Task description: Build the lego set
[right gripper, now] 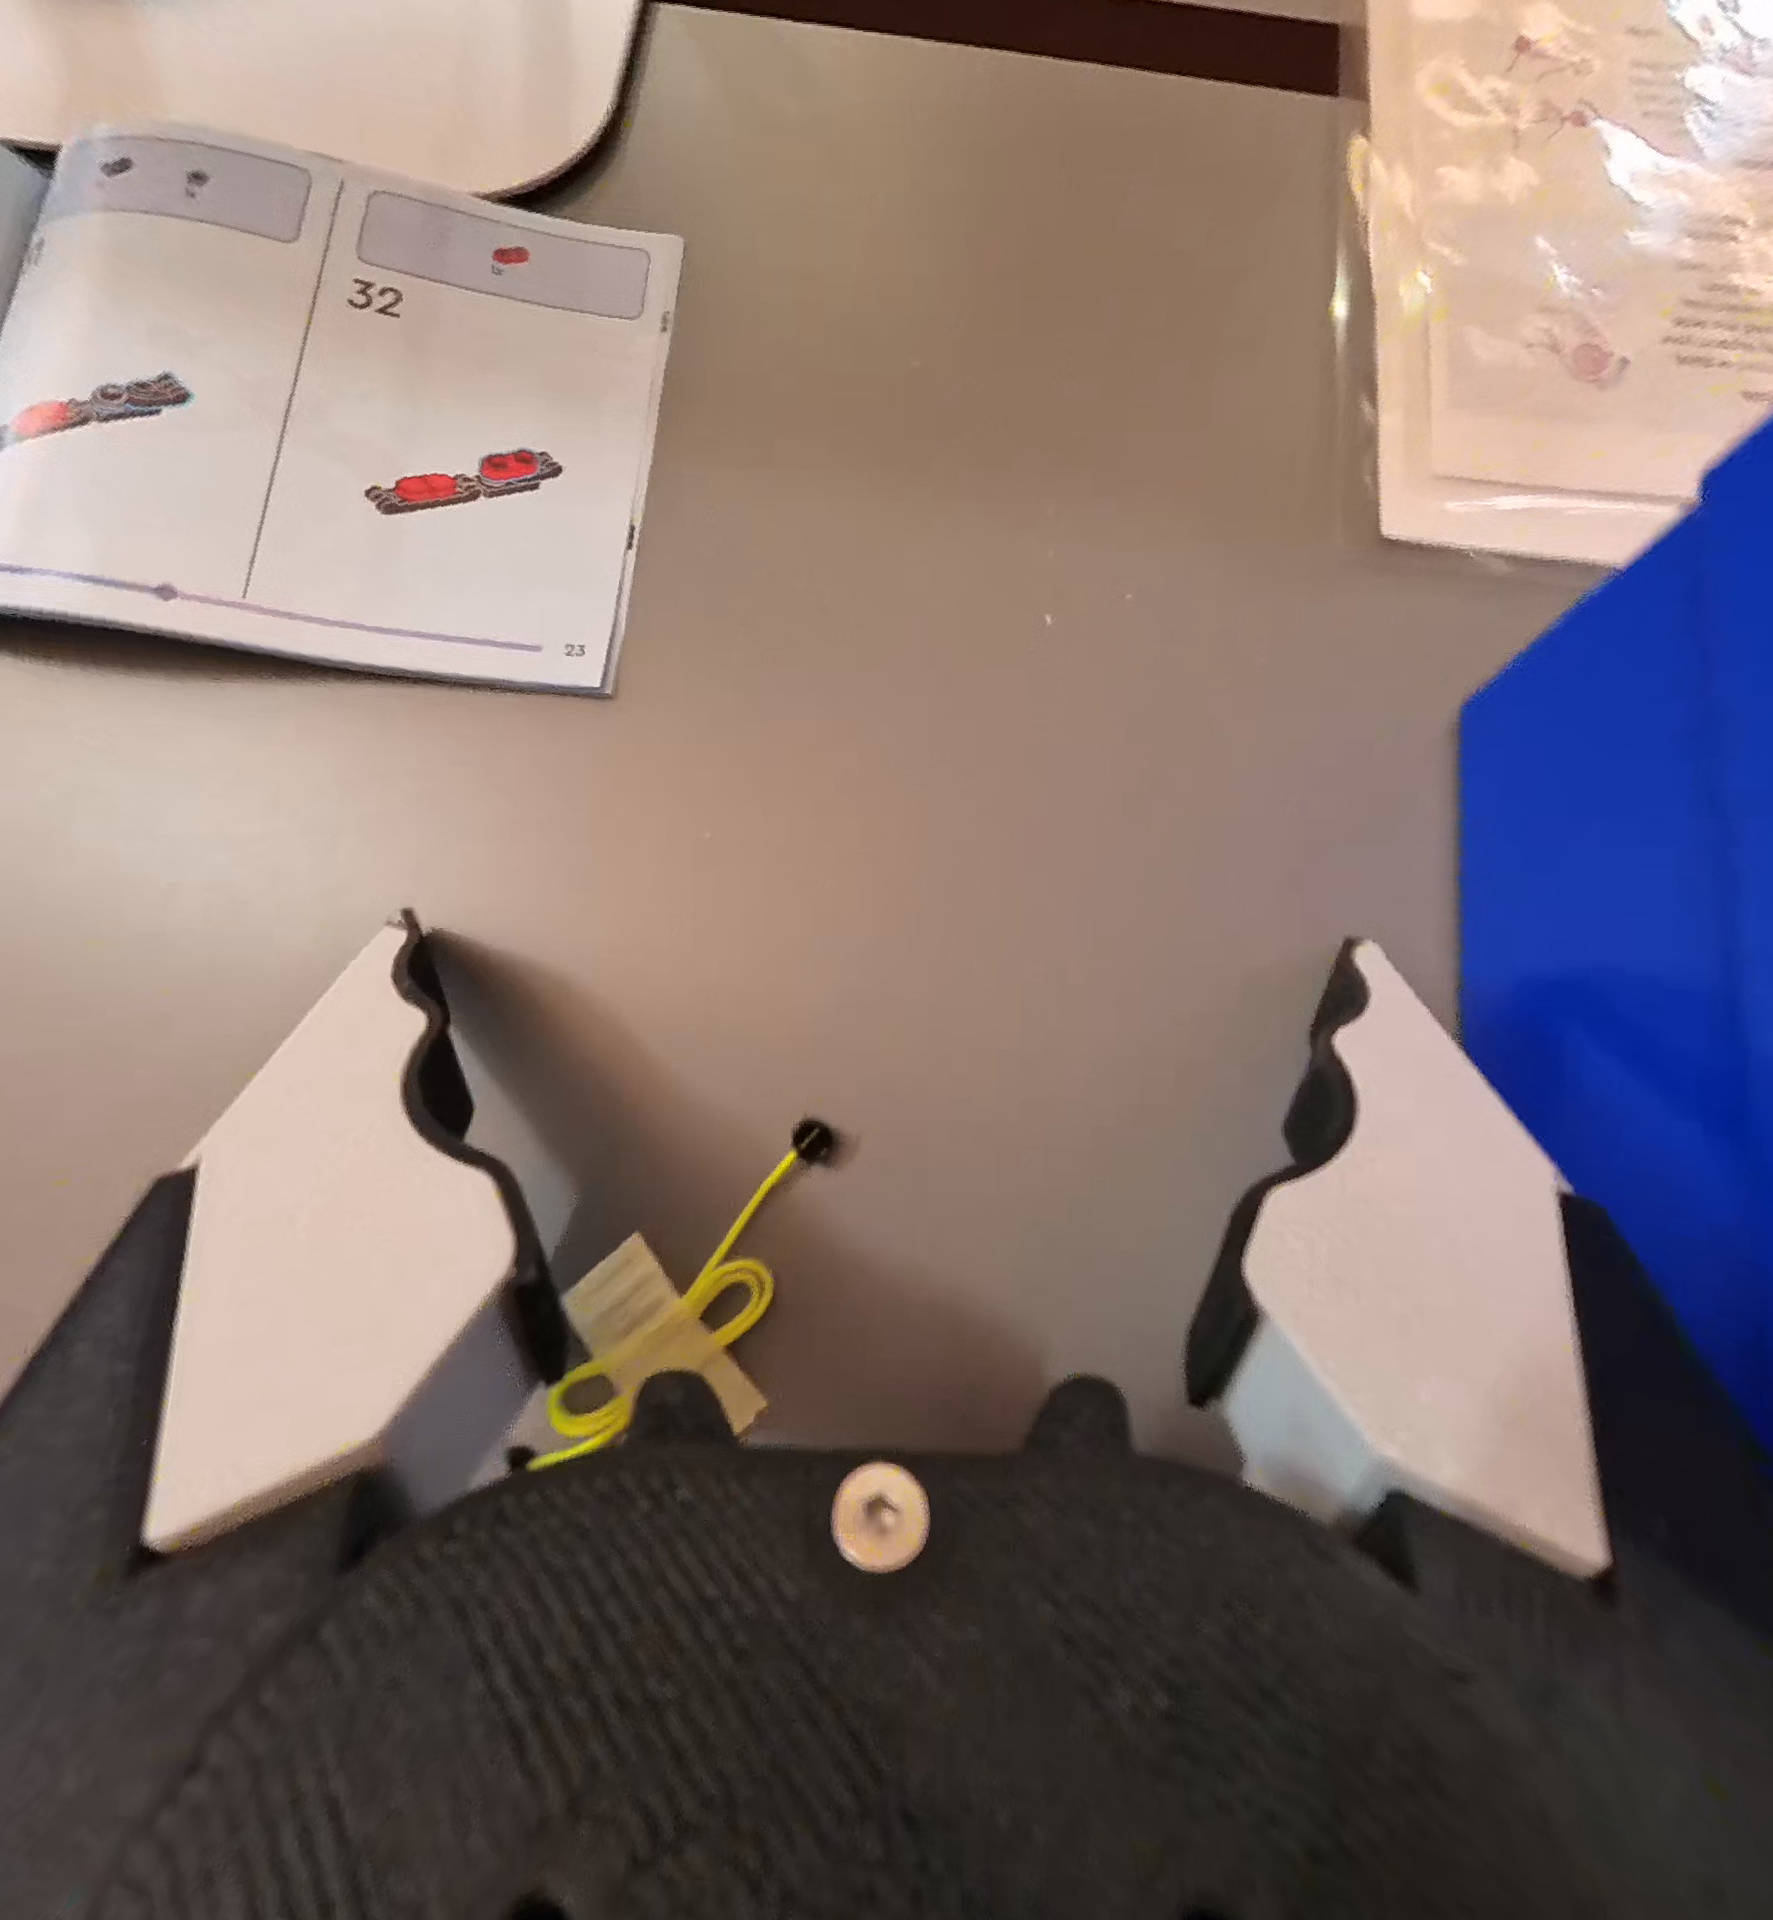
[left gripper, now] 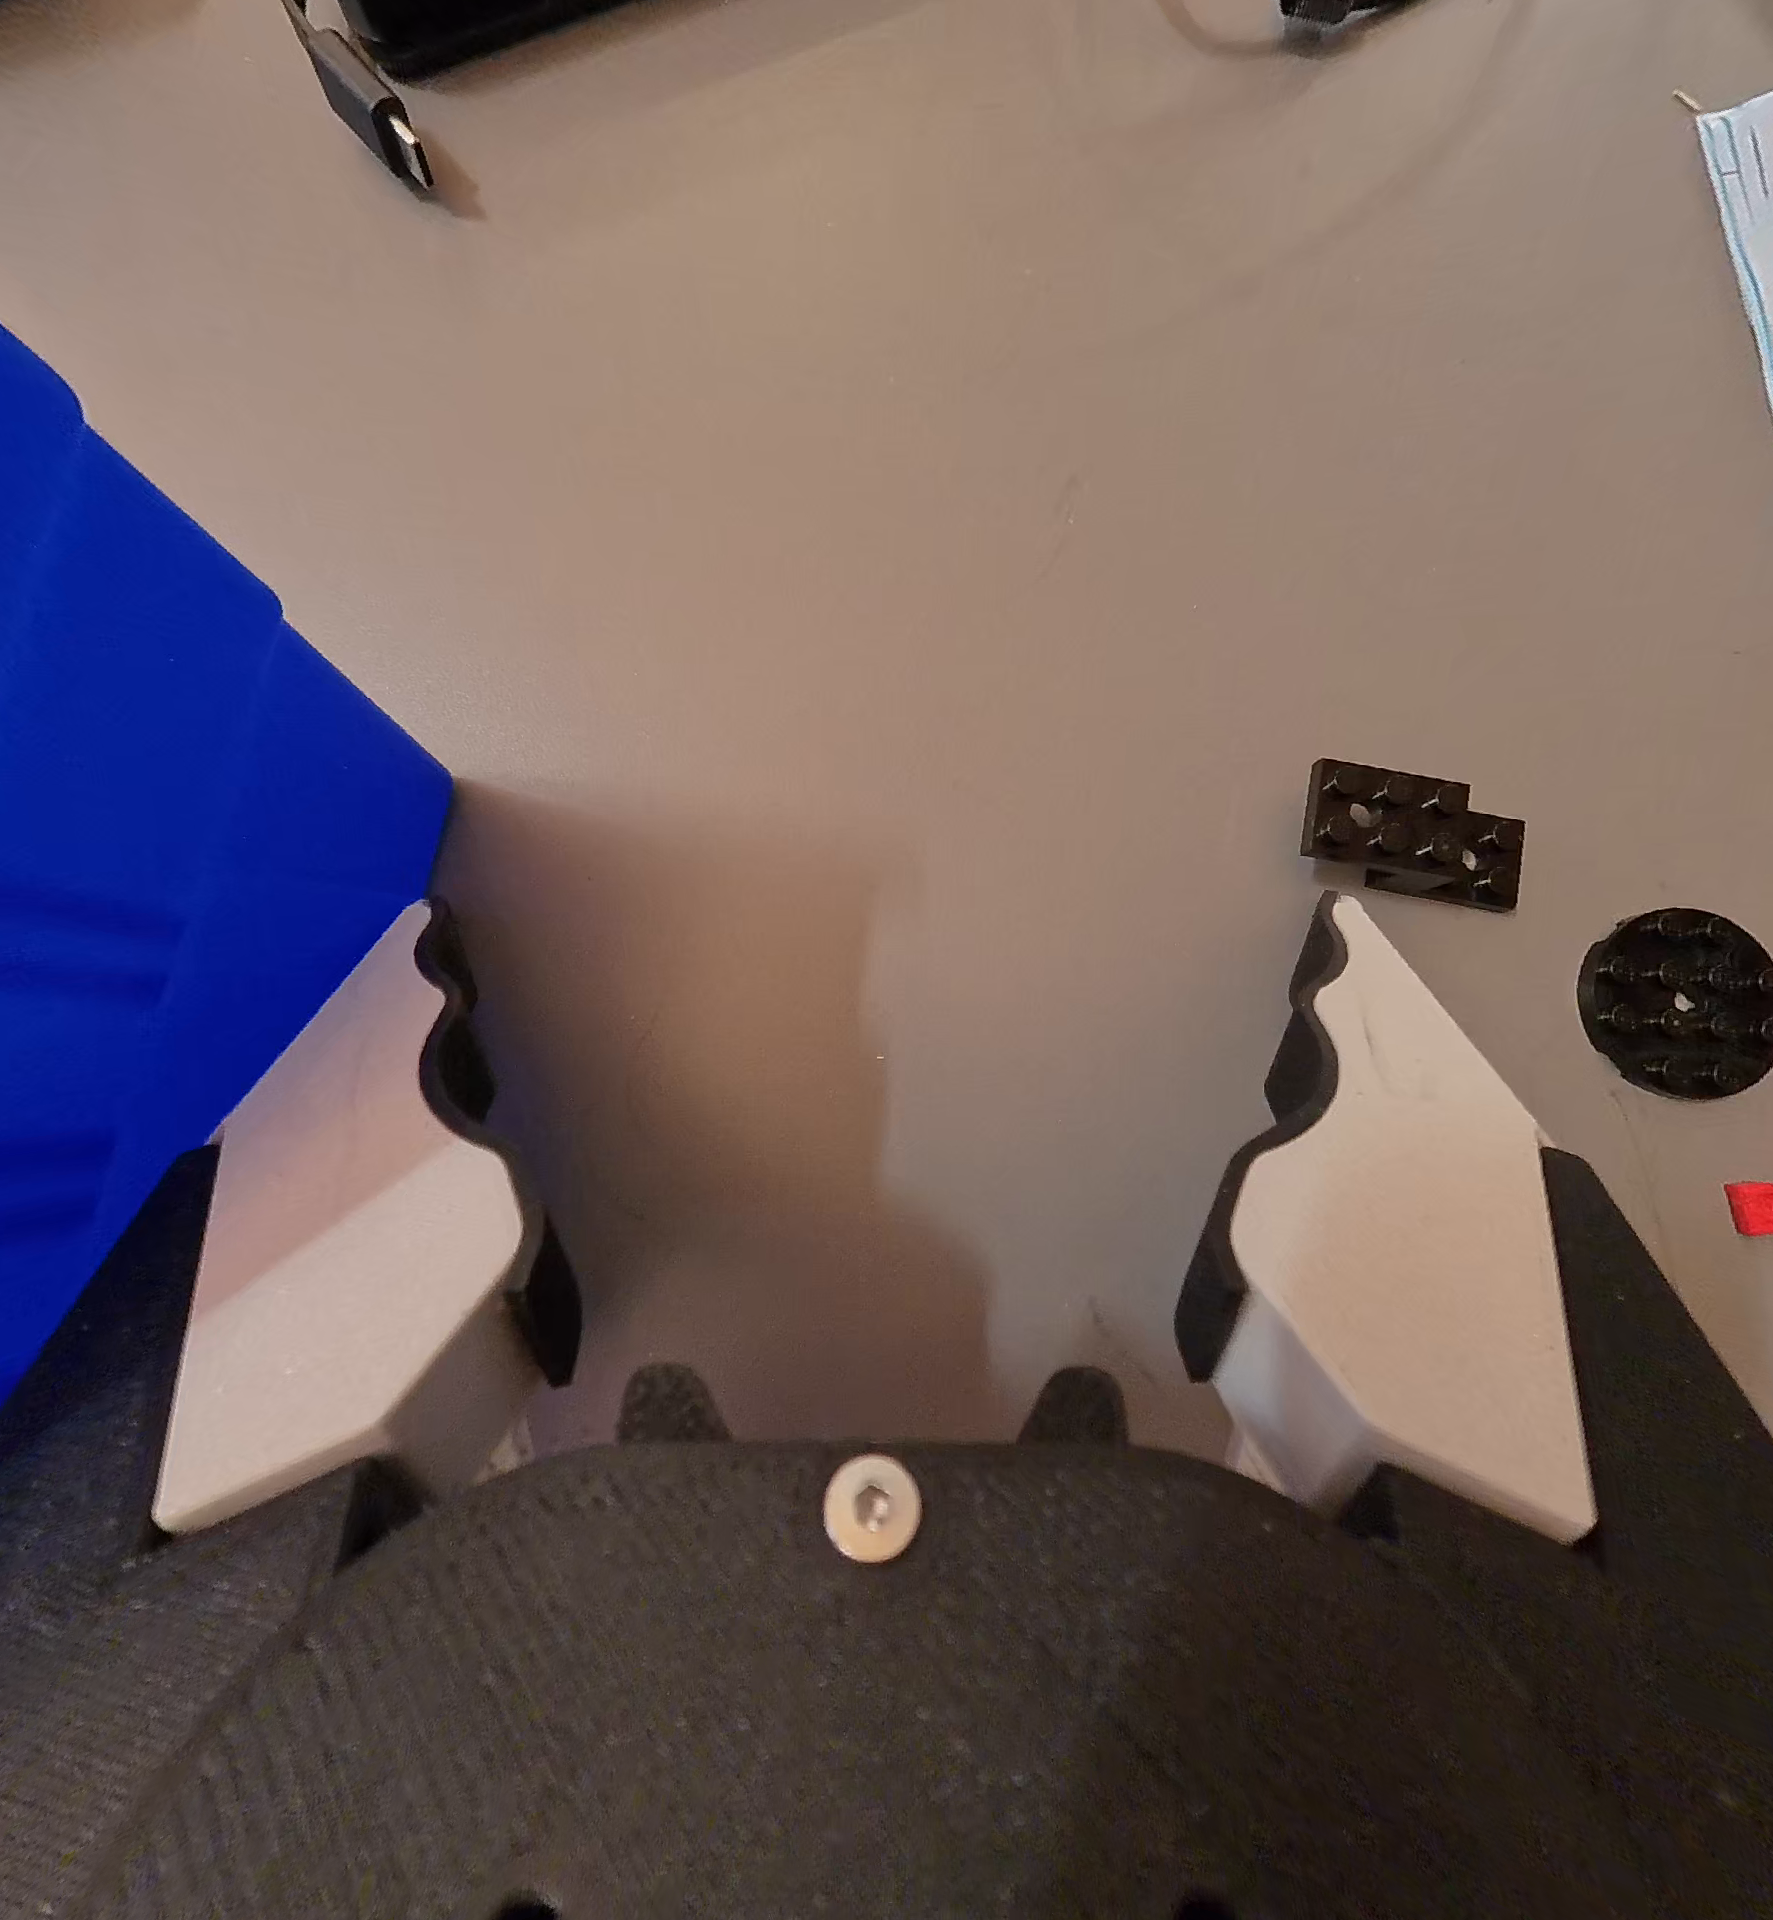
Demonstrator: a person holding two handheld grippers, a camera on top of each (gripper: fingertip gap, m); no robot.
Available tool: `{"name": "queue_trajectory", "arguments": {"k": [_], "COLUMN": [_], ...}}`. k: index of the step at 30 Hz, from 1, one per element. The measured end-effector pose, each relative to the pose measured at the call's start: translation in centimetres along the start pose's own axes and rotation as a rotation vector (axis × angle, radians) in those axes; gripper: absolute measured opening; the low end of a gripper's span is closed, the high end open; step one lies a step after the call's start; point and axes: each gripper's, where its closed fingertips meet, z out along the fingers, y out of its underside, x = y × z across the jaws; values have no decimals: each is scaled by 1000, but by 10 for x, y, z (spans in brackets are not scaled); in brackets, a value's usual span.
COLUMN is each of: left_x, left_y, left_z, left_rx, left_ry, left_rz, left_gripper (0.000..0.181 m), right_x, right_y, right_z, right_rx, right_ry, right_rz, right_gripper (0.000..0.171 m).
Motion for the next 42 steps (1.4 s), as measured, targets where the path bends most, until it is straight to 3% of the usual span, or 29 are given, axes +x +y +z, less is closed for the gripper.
{"name": "queue_trajectory", "arguments": {"k": [8, 12, 13, 14, 15, 16, 17, 19, 20, 21, 22, 24, 25, 26, 27, 28, 29, 30, 31, 32, 34, 37, 38, 41, 42], "left_x": [1, 3, 3, 6, 13, 29, 42, 54, 59, 66, 80, 116, 123, 120, 117, 111, 107, 106, 110, 124, 143, 184, 198, 230, 235], "left_y": [-5, -1, -3, -7, -11, -17, -25, -44, -50, -54, -56, -54, -56, -62, -64, -66, -67, -62, -59, -52, -44, -21, -11, 27, 41], "left_z": [8, 7, 7, 4, -4, -18, -36, -68, -84, -101, -120, -167, -185, -201, -216, -231, -246, -258, -265, -258, -234, -215, -211, -192, -181], "left_rx": [-17, -139, -116, -77, -32, 19, 82, 189, 223, 259, 308, 459, 561, 677, 797, 935, 1089, 1206, 1292, 1264, 1105, 884, 806, 629, 579], "left_ry": [54, 110, 121, 139, 189, 286, 357, 355, 338, 328, 348, 436, 405, 321, 254, 179, 100, 23, -48, -63, -17, 344, 451, 627, 617], "left_rz": [40, 133, 162, 166, 194, 253, 298, 333, 364, 419, 494, 659, 672, 630, 604, 537, 502, 520, 569, 683, 695, 536, 516, 633, 723], "left_gripper": [161, 161, 156, 137, 97, 45, 12, 14, 18, 18, 4, 1, 1, 1, 1, 0, 0, 0, 0, 0, 0, 0, 0, 0, 0], "right_x": [-1, -5, -7, -11, -17, -20, -26, -41, -46, -50, -57, -78, -90, -104, -124, -136, -147, -154, -154, -153, -148, -159, -160, -170, -179], "right_y": [-4, -5, -6, -7, -7, -5, -4, -5, -15, -29, -42, -62, -67, -65, -60, -52, -36, -18, -7, -4, -13, -8, -1, 25, 43], "right_z": [4, 4, 5, 5, 5, 4, 0, -20, -35, -53, -76, -130, -158, -183, -206, -220, -221, -218, -217, -219, -237, -255, -250, -229, -221], "right_rx": [0, 3, 3, 5, 4, -8, -24, -41, 5, 87, 182, 377, 475, 570, 671, 703, 650, 582, 549, 583, 736, 822, 806, 760, 675], "right_ry": [-51, -84, -97, -117, -144, -150, -168, -218, -198, -157, -126, -102, -108, -148, -233, -292, -343, -371, -368, -352, -337, -433, -436, -549, -665], "right_rz": [-55, -80, -97, -112, -136, -156, -173, -261, -302, -346, -396, -487, -495, -475, -448, -392, -378, -371, -367, -360, -341, -525, -594, -677, -674], "right_gripper": [159, 159, 159, 159, 159, 157, 145, 101, 98, 108, 112, 105, 104, 117, 140, 141, 134, 113, 79, 58, 56, 28, 28, 57, 49]}}
